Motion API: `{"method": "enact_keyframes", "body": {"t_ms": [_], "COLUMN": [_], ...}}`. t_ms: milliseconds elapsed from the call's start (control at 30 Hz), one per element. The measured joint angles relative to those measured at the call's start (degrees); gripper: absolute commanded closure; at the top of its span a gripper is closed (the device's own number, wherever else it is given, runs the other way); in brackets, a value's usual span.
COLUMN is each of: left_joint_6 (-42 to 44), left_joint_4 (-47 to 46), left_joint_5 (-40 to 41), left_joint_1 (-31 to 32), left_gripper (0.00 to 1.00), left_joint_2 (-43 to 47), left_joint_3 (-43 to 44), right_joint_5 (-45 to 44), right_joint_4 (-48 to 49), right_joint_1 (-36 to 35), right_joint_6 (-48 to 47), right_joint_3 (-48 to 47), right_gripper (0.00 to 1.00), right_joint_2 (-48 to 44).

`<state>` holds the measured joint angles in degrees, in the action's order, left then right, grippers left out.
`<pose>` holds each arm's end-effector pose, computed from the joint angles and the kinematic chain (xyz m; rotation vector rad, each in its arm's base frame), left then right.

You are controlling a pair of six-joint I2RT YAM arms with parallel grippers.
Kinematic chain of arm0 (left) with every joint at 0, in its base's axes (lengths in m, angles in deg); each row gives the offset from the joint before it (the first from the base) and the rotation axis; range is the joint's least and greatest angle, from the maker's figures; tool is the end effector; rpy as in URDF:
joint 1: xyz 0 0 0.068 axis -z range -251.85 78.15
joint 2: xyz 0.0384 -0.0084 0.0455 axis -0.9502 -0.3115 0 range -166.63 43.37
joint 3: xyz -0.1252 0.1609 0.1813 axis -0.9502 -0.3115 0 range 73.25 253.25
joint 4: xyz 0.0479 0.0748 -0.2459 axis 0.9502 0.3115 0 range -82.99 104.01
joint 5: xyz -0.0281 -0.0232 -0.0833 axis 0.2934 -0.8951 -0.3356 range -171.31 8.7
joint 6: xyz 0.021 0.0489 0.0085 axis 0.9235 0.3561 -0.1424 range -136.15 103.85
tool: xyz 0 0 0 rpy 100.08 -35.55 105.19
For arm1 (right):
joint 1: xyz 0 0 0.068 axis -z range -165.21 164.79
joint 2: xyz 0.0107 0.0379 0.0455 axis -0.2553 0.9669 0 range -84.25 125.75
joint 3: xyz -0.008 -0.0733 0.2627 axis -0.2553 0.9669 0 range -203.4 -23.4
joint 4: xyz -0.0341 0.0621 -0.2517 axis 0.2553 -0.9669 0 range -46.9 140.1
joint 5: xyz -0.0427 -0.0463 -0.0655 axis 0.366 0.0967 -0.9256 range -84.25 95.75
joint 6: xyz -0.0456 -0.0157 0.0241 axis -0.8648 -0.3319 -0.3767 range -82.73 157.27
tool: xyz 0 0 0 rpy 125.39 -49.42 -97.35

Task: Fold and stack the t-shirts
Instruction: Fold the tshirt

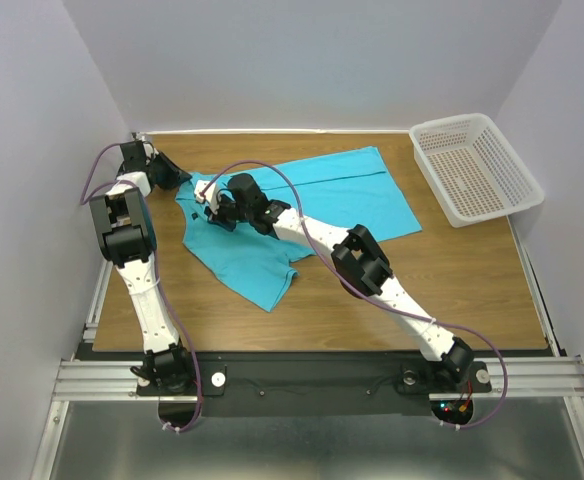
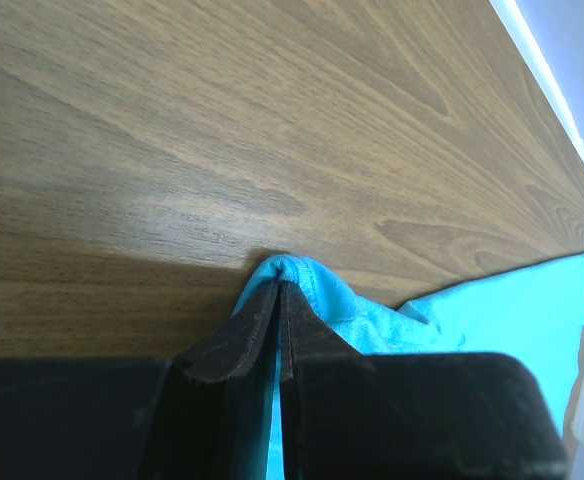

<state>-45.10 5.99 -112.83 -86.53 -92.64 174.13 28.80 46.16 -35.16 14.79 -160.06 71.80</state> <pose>0.5186 0.1165 0.1464 -0.4961 2.0992 -0.7380 0.3821 0.4762 0.1537 -1.3940 1.4510 0.7065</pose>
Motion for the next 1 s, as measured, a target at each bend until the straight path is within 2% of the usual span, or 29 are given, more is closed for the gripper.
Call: {"method": "enact_keyframes", "body": {"t_ms": [67,133,233,333,400,433,533,1000], "left_joint_6": [0.00,0.00,0.00,0.00,0.00,0.00,0.00,0.00], "left_joint_4": [0.00,0.00,0.00,-0.02,0.00,-0.02,0.00,0.00], "left_joint_5": [-0.02,-0.02,-0.07,-0.13,-0.13,-0.13,-0.15,-0.17], "left_joint_1": [0.00,0.00,0.00,0.00,0.00,0.00,0.00,0.00], "left_gripper": [0.83,0.83,0.83,0.83,0.83,0.83,0.83,0.83], "left_joint_2": [-0.04,-0.04,-0.04,-0.07,-0.07,-0.07,-0.07,-0.09], "left_joint_3": [0.07,0.09,0.09,0.09,0.09,0.09,0.09,0.15], "right_joint_5": [0.13,0.33,0.48,0.52,0.52,0.52,0.50,2.69], "right_joint_4": [-0.07,-0.11,-0.17,-0.22,-0.33,-0.35,-0.37,-0.44], "right_joint_1": [0.00,0.00,0.00,0.00,0.00,0.00,0.00,0.00], "right_joint_6": [-0.07,-0.22,-0.26,-0.28,-0.26,-0.28,-0.44,0.68], "right_joint_3": [0.00,0.00,0.00,0.00,0.00,0.00,0.02,-0.02], "right_gripper": [0.84,0.83,0.87,0.84,0.87,0.92,0.99,0.99], "right_joint_2": [0.00,0.00,0.00,0.00,0.00,0.00,0.00,-0.07]}}
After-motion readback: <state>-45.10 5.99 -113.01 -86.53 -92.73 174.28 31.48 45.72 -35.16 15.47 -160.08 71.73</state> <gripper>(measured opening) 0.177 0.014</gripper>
